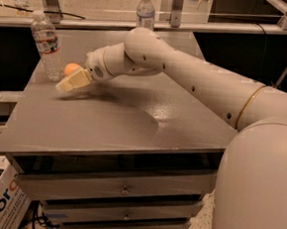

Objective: Move orange near water bottle

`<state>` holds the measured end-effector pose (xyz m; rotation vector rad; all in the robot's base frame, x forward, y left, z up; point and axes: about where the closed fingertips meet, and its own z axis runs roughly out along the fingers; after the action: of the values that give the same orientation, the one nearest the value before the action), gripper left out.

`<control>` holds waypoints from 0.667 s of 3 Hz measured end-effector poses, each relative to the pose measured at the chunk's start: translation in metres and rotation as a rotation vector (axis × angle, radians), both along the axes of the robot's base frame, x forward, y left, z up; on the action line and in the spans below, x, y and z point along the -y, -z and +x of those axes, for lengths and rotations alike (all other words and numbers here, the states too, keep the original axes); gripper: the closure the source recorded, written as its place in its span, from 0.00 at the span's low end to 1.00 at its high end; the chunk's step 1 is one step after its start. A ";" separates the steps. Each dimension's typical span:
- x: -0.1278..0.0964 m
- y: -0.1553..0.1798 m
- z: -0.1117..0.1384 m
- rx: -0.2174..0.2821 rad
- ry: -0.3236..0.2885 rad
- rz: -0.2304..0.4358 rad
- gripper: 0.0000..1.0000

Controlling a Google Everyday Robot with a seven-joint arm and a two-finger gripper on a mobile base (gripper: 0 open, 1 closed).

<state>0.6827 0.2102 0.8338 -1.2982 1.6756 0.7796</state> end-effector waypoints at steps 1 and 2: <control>0.000 0.000 0.000 0.000 0.000 0.000 0.00; 0.013 -0.004 -0.002 0.007 0.001 0.010 0.00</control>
Offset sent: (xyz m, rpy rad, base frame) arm -0.0248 -0.1645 0.0306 0.1312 -0.0596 -0.0423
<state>0.6808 0.1977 0.8378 -1.2915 1.6646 0.7815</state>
